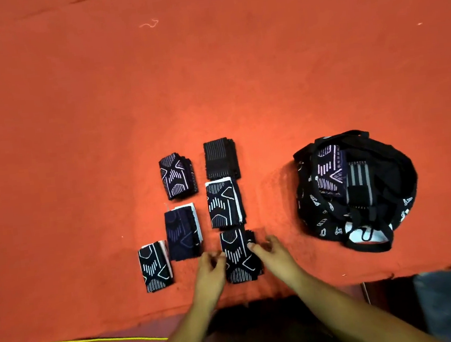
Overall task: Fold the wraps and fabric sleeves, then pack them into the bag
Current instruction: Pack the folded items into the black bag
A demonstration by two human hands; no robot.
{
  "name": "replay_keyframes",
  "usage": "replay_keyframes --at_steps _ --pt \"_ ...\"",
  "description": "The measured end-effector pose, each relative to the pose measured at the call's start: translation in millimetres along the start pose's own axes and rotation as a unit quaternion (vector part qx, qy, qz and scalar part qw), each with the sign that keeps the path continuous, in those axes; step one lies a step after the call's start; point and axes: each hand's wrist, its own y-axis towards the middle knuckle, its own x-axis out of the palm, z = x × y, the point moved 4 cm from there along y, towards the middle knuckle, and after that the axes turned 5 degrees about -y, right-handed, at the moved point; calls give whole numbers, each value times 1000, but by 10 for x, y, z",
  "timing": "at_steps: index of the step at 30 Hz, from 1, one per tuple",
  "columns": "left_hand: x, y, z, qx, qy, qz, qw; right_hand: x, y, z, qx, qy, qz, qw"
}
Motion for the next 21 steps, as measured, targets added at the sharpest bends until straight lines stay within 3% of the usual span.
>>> replay_keyframes --at_steps 3,12,21 --pt "23 189 -158 -80 -1 -24 996 212 154 159 27 25 -3 999" --pt "329 689 -370 -125 -99 -129 979 470 524 360 20 42 25 999" --pt "473 396 -348 -157 -184 -214 947 393 333 264 10 107 -61 992"
